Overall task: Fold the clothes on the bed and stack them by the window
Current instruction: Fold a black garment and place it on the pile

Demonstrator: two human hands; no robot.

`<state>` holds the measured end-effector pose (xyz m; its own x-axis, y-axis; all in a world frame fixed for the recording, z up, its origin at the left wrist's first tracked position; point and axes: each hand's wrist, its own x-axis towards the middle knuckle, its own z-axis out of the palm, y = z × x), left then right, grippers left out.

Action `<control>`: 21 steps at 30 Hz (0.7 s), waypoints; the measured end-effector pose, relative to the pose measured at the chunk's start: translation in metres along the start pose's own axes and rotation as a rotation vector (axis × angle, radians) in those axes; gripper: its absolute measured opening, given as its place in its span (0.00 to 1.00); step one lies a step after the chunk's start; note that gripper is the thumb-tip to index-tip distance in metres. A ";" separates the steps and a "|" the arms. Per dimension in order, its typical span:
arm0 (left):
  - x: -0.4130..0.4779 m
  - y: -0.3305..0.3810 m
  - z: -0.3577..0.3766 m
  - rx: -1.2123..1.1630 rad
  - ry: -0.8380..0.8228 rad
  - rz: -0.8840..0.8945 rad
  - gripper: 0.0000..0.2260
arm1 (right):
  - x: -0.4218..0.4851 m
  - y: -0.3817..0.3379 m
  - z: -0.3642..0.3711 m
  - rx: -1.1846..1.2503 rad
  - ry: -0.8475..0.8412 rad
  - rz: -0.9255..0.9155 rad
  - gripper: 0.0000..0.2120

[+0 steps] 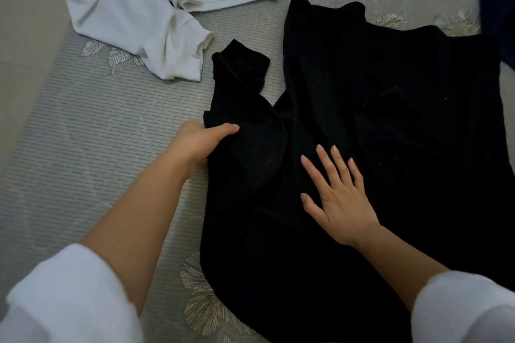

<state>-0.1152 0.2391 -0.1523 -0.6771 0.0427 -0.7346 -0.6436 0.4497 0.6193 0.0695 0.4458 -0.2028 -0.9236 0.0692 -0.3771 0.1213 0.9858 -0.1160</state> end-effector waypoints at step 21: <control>-0.065 -0.099 -0.117 -0.969 0.161 -0.194 0.10 | -0.027 -0.087 0.008 -0.008 -0.125 -0.355 0.33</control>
<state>-0.0491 0.0879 -0.1332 -0.5235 -0.1076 -0.8452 -0.7127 -0.4882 0.5037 0.0867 0.3570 -0.1895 -0.8561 -0.2959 -0.4237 -0.2019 0.9462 -0.2527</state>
